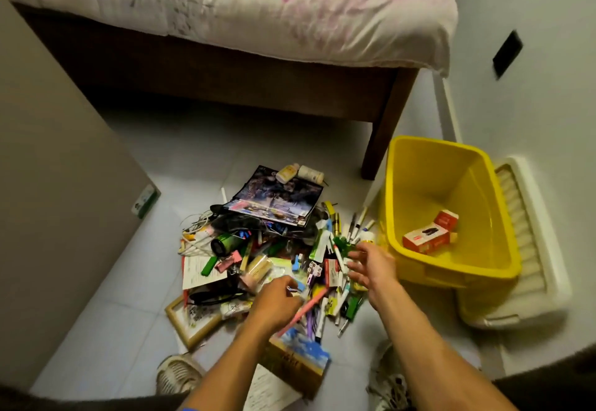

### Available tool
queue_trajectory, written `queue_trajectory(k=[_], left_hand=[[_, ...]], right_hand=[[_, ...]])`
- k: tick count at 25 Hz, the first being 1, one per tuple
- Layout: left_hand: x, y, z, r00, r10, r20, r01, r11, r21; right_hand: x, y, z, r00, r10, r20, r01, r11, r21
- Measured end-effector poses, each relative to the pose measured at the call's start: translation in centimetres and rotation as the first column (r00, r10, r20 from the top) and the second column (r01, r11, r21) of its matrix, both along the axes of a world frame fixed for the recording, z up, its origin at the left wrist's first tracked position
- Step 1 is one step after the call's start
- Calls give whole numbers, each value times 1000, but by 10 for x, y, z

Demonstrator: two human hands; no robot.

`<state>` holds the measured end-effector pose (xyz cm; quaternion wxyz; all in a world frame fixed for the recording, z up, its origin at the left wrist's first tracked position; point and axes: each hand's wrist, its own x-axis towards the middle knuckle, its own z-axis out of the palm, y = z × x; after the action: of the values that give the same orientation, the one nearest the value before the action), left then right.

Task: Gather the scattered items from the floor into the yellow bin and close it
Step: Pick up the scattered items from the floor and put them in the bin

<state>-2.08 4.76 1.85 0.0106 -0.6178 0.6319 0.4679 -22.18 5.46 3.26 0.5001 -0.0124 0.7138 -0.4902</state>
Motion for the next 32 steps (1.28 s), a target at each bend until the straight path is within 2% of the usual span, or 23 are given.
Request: queue_trajectory(k=[2,4,5,6,8,10,11,13,15,17,18,20,21,22,24,25,26,27,28,30,31,32], left_hand=[[0,12,-21,969,-168,181,173,985,-13],[0,17,-40,936,-224,269,237,971,-16],[0,17,-50,931,-226,288,239,971,-11],[1,18,-57,924,-231,306,242,970,1],[5,15,-75,908,-244,340,235,970,69],[7,10,-83,941,-193,280,148,974,175],[8,7,-86,975,-133,177,86,965,249],[10,1,-81,998,16,-61,13,893,451],[19,-4,-64,978,118,-170,5,807,590],[31,-3,-49,980,76,-183,58,774,630],[35,-1,-43,982,6,-186,114,772,625],[38,2,-28,975,-79,-208,188,791,582],[36,2,-22,972,-55,-230,177,814,553],[33,1,-15,965,0,-264,144,839,525],[27,-5,-4,934,111,-340,72,874,481],[25,-7,-1,921,147,-360,39,886,462],[24,-9,-1,917,176,-357,-1,898,441],[24,-10,-2,922,206,-328,-54,907,418],[24,-9,-6,932,231,-278,-111,914,390],[24,-5,-20,955,242,-168,-181,932,313],[23,-1,-27,968,220,-118,-181,944,274],[25,6,-35,983,178,-51,-160,956,245]], right_hand=[[20,11,-29,965,255,-65,-242,957,158],[33,29,-58,831,552,-73,-495,792,357],[39,37,-69,763,646,-42,-570,701,428],[45,44,-78,712,702,-12,-617,634,466],[53,47,-93,675,736,55,-666,575,475],[58,42,-97,713,686,142,-666,601,442],[60,39,-96,745,646,168,-647,638,417],[62,33,-93,790,599,135,-597,700,392],[64,30,-85,793,605,72,-580,714,392],[65,33,-71,778,618,115,-613,707,352],[67,35,-61,756,641,129,-644,695,320],[68,34,-41,696,714,76,-708,666,236],[65,28,-30,698,715,17,-707,686,172],[59,18,-16,745,664,-58,-658,747,98],[33,-8,14,910,381,-163,-396,916,-68],[15,-18,30,971,196,-139,-218,962,-164],[0,-25,43,996,57,-67,-71,967,-244],[-11,-25,49,1000,-5,0,5,960,-279],[-15,-20,47,1000,4,25,3,967,-257],[-5,2,20,989,146,-10,-146,985,-86],[5,16,1,965,259,-45,-257,965,43],[17,31,-19,902,423,-90,-401,895,195]])
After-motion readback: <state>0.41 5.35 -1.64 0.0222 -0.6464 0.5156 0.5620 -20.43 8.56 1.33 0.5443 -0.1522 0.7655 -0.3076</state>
